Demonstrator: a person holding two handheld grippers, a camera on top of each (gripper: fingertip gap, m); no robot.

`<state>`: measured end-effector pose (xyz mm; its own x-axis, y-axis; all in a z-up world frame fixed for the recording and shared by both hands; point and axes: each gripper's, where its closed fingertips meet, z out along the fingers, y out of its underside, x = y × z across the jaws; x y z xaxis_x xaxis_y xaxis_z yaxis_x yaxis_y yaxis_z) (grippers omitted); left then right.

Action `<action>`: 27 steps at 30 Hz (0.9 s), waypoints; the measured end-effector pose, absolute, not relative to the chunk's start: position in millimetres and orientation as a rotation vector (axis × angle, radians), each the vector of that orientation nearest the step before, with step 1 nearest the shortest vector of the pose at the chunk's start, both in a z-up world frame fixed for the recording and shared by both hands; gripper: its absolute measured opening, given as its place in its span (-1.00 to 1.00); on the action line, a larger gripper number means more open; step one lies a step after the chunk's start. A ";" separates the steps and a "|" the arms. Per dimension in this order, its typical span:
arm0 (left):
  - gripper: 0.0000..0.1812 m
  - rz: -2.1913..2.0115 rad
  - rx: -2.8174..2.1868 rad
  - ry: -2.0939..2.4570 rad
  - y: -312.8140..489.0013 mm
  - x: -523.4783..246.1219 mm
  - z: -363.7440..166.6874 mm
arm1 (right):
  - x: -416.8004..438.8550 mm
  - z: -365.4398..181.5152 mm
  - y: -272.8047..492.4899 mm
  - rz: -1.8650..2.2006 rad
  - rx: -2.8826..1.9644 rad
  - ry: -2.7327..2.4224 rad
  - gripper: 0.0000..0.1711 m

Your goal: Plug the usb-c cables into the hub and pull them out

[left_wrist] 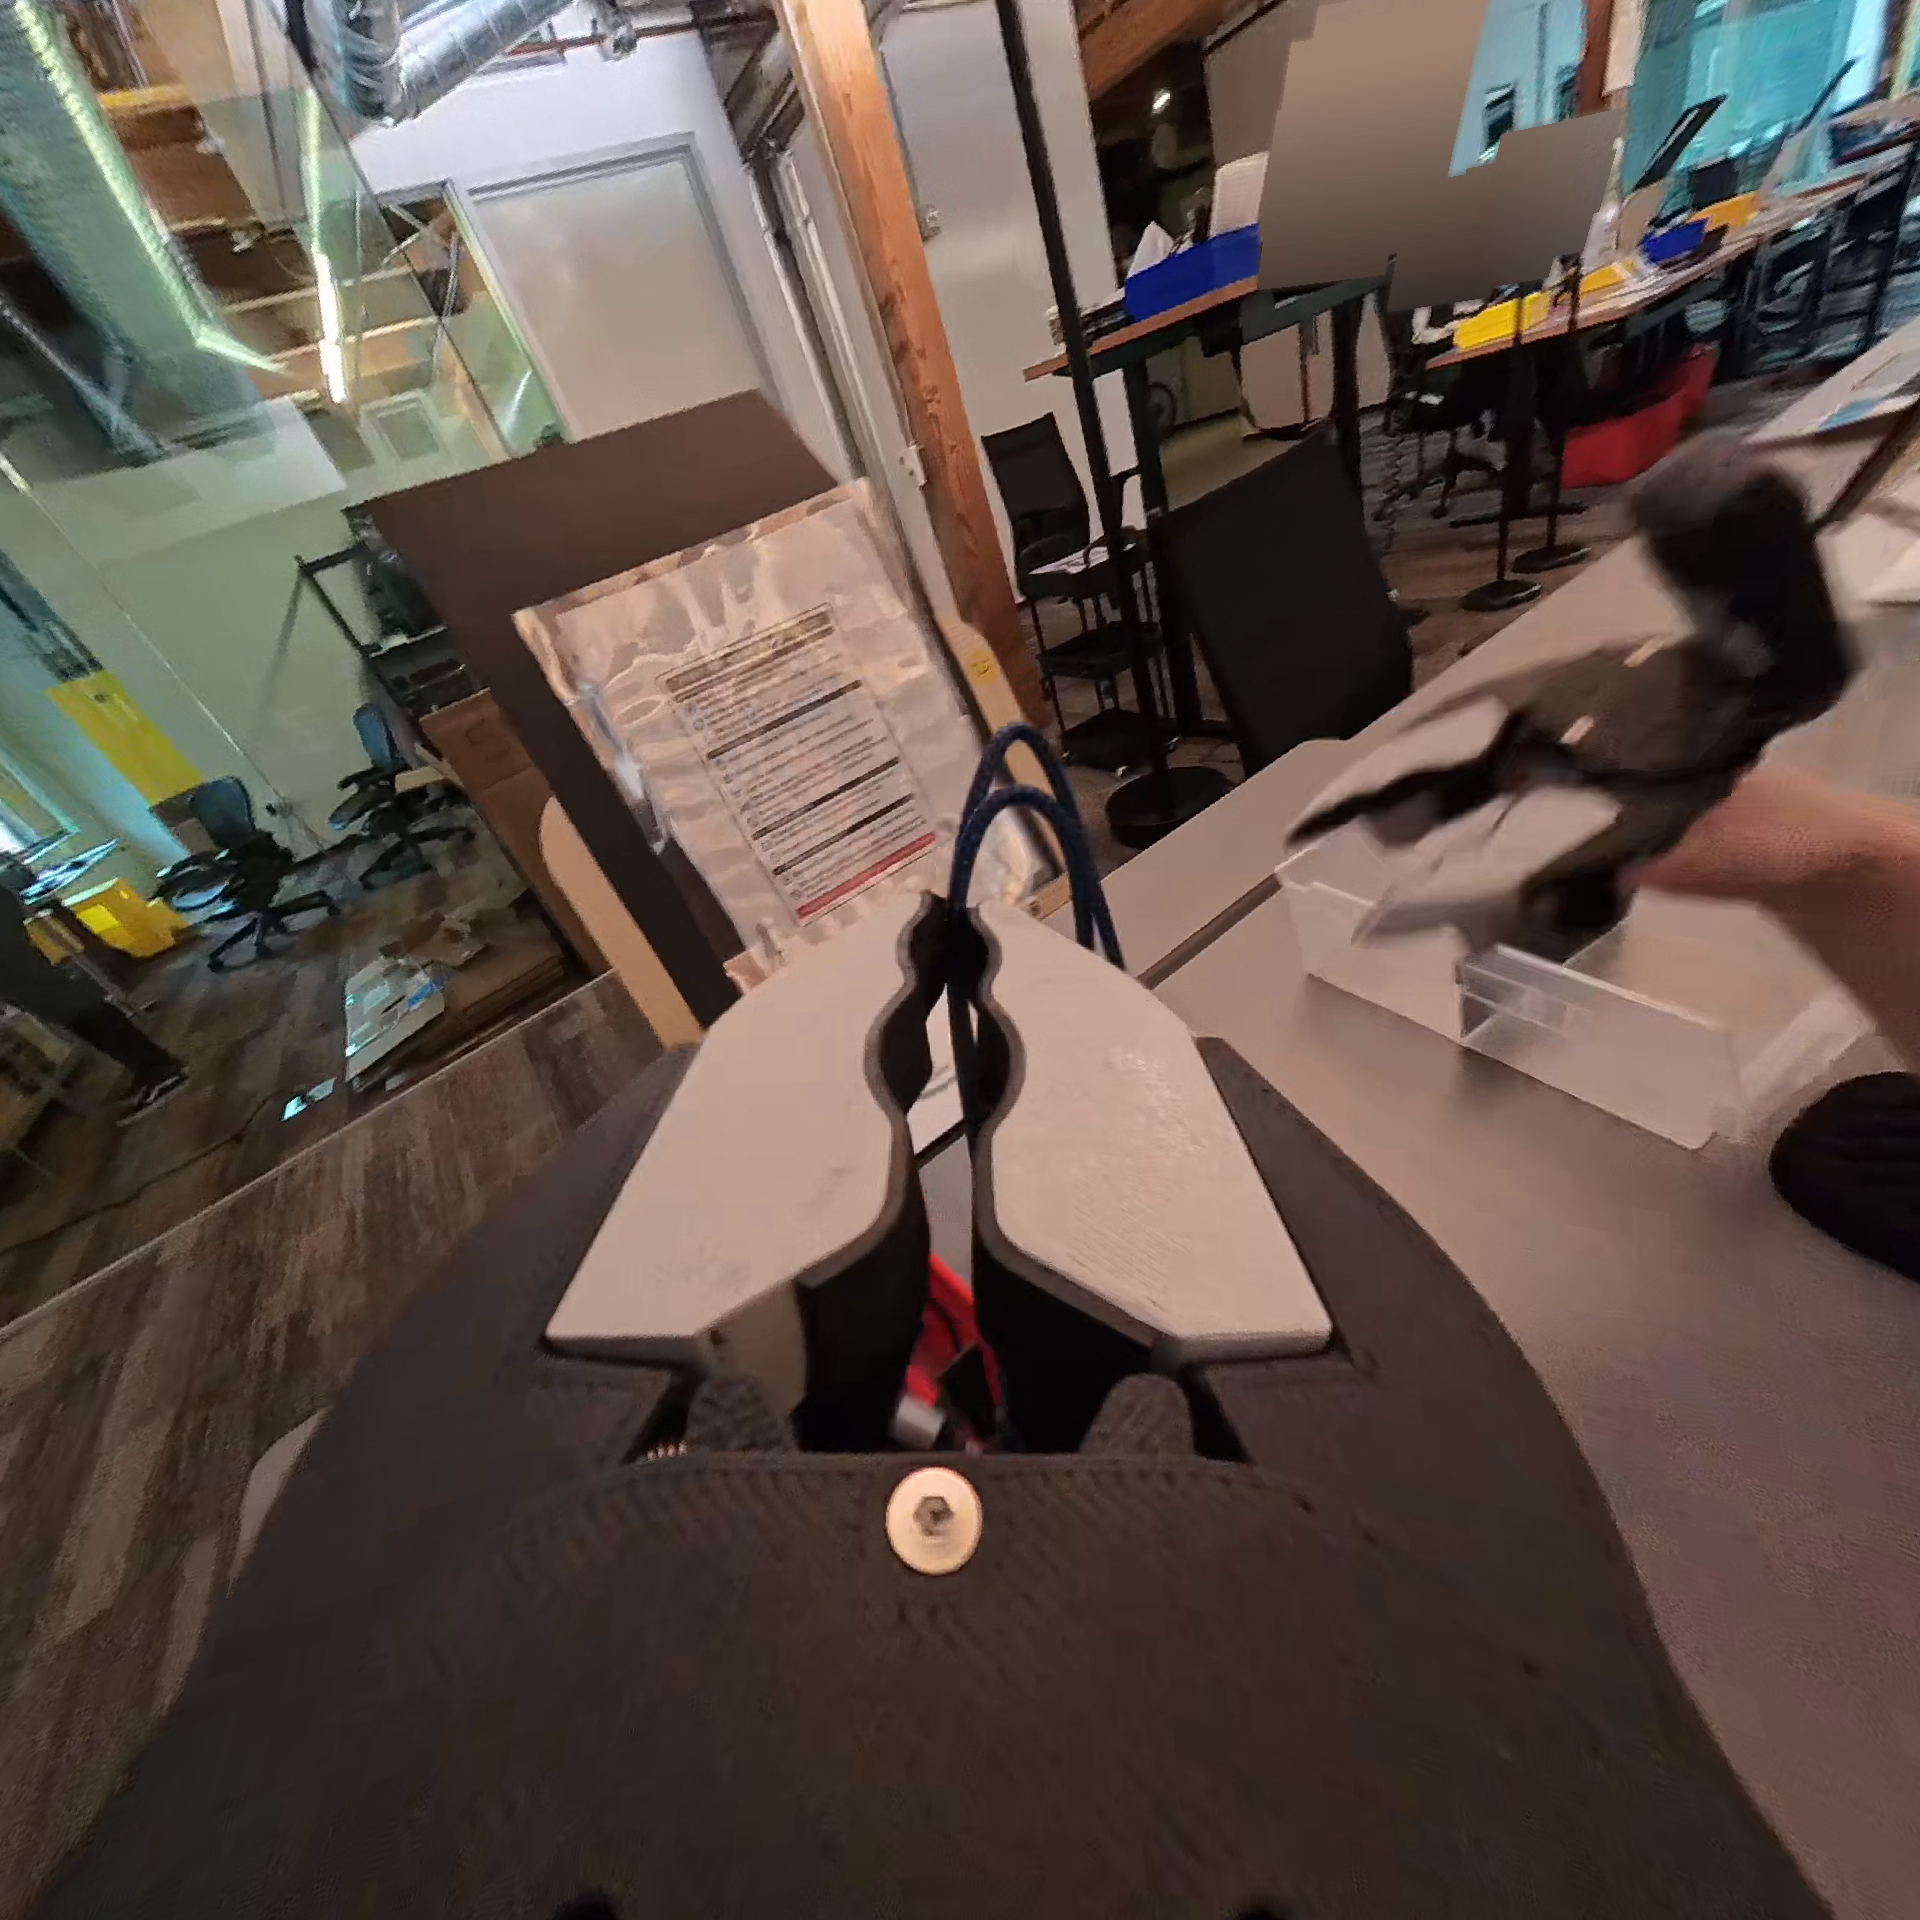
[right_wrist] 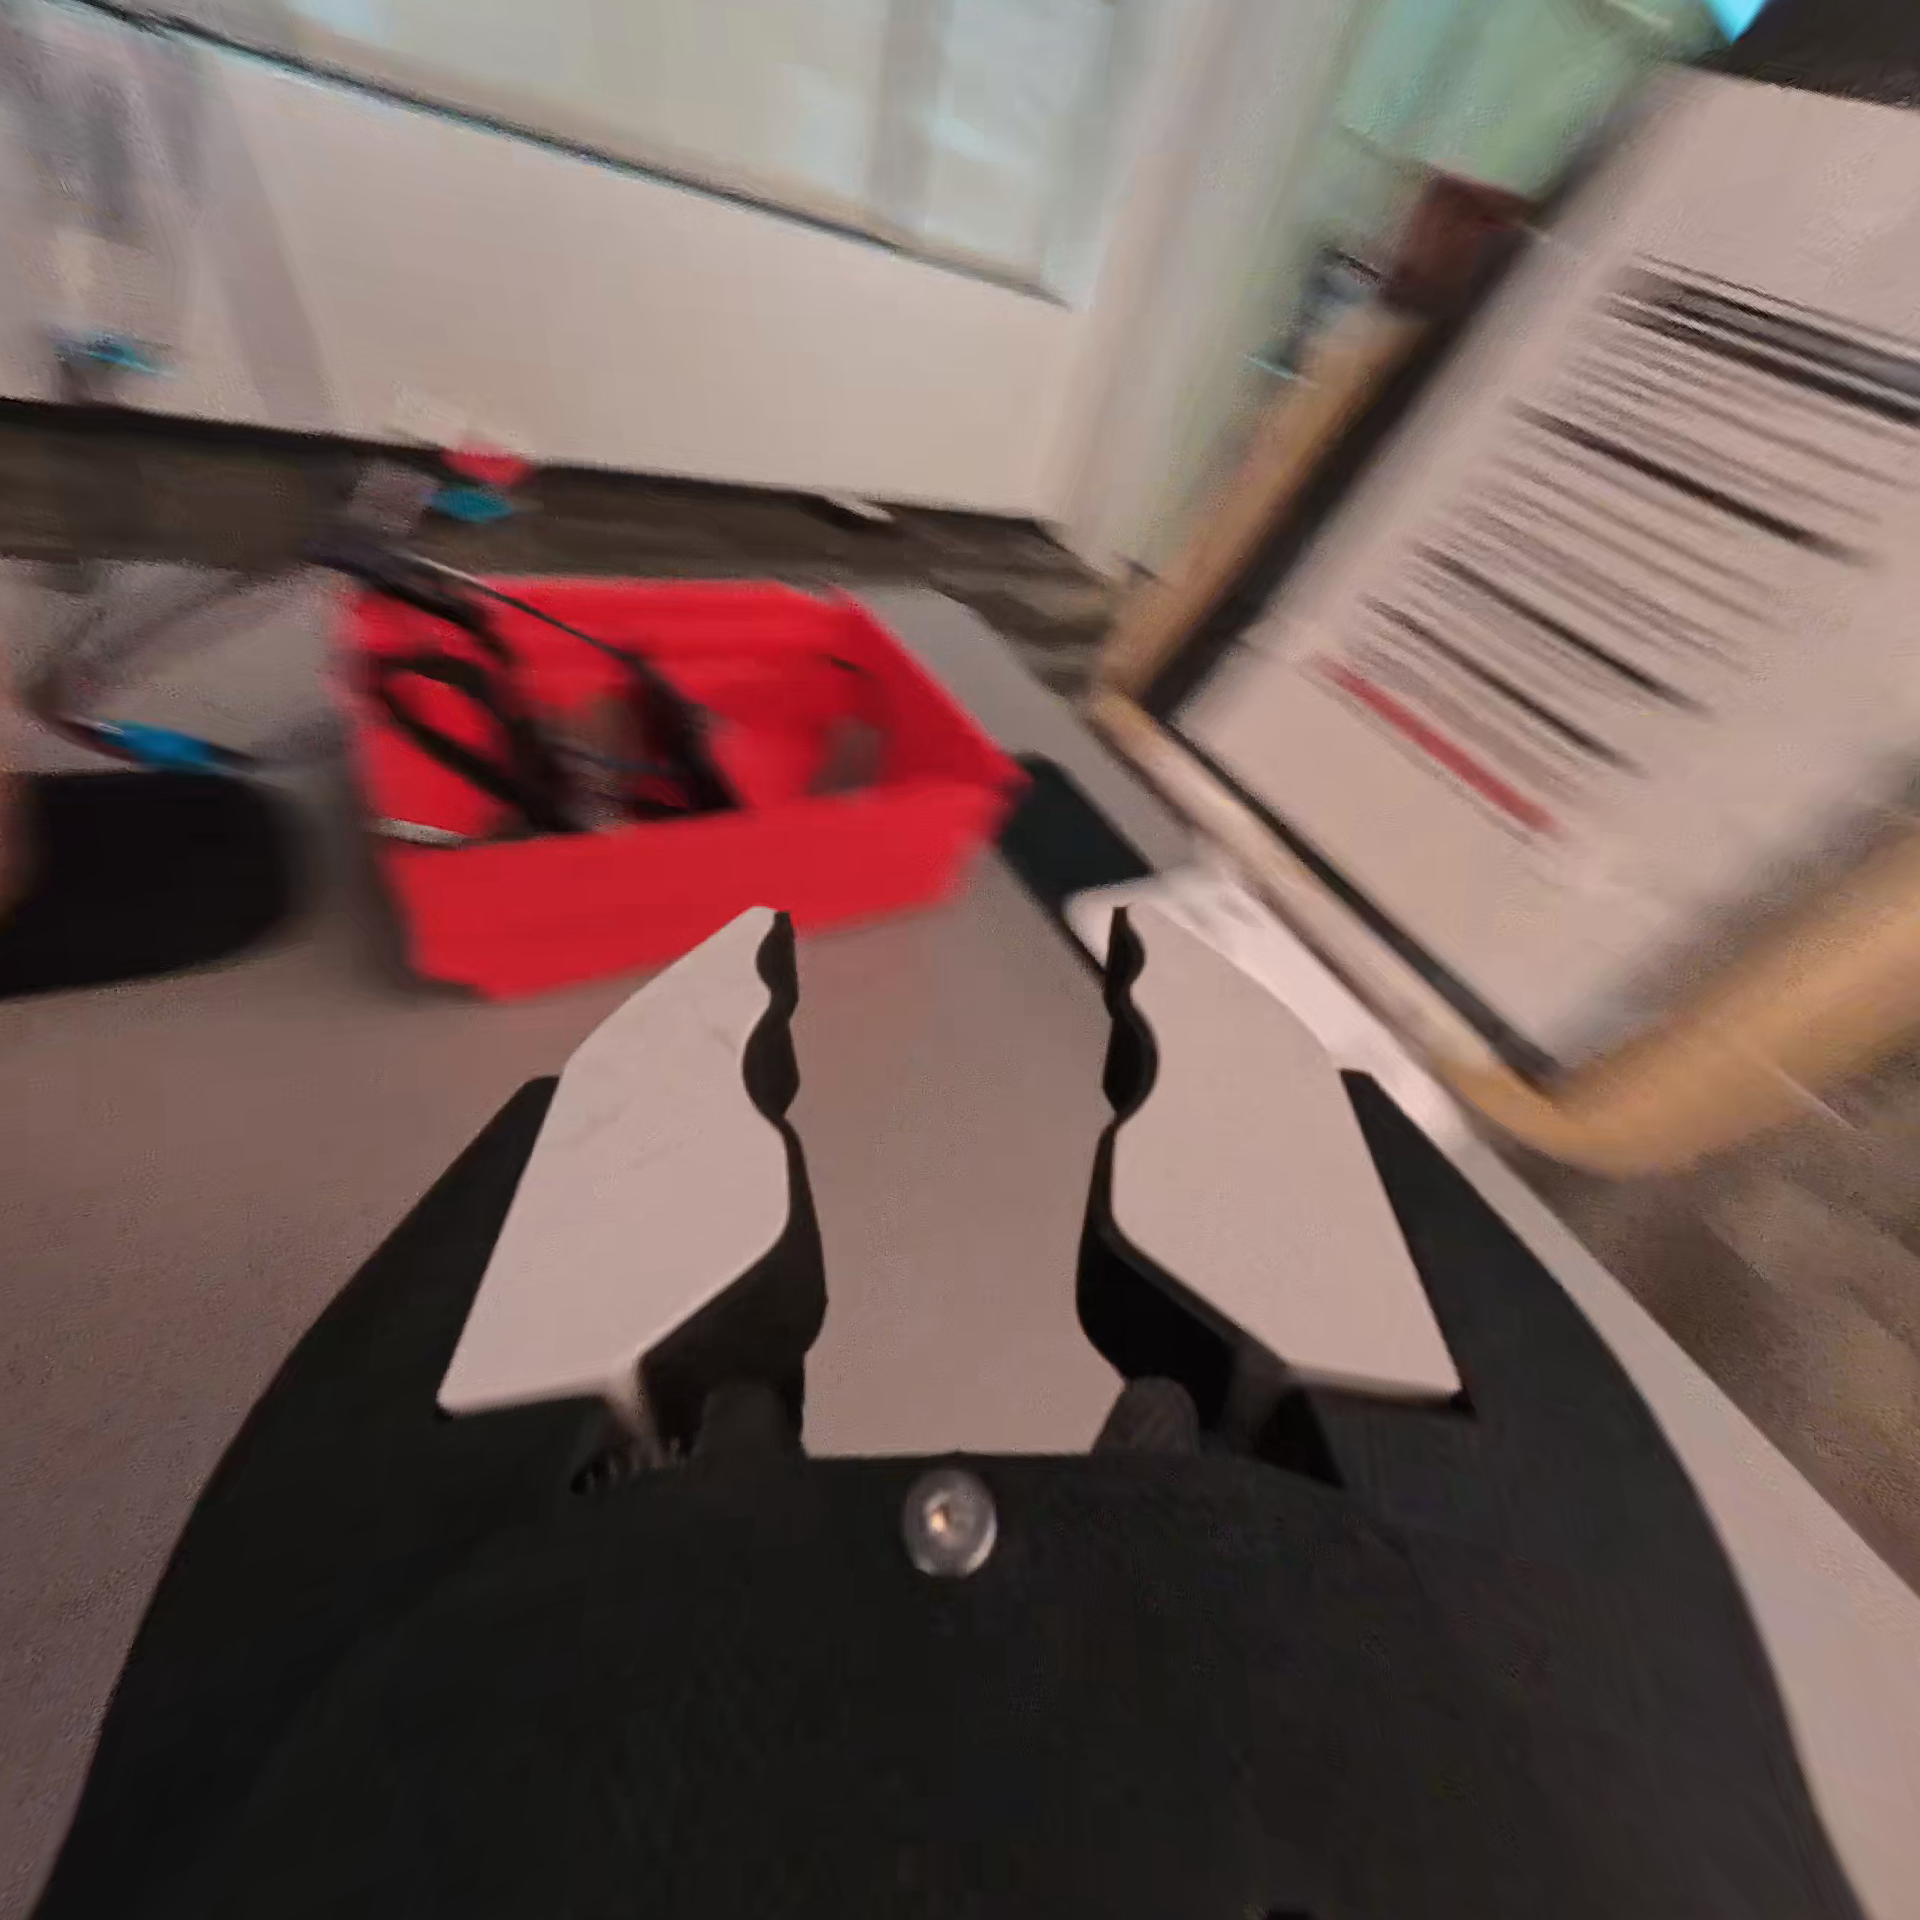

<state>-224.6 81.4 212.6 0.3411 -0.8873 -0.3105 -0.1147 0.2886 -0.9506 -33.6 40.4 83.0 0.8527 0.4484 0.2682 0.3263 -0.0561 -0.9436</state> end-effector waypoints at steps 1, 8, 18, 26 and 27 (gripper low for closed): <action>-0.98 -0.716 -1.161 1.123 75.1 -223.5 213.7 | -77.1 77.6 44.2 0.227 -1.606 -0.701 -0.32; -0.98 -0.785 -1.113 1.164 55.1 -219.2 216.7 | -219.1 39.0 33.4 0.626 -1.464 -0.941 -0.31; -0.98 -0.814 -1.062 1.109 46.0 -218.8 227.9 | -252.7 25.0 28.8 0.753 -1.601 -0.867 -0.20; -0.98 -0.750 -1.083 1.055 54.2 -227.2 231.2 | -276.7 -15.8 6.8 0.510 -1.835 -1.078 -0.35; -0.98 -0.745 -1.086 1.043 56.1 -230.4 232.3 | -280.5 -30.4 1.7 0.498 -1.890 -1.136 -0.33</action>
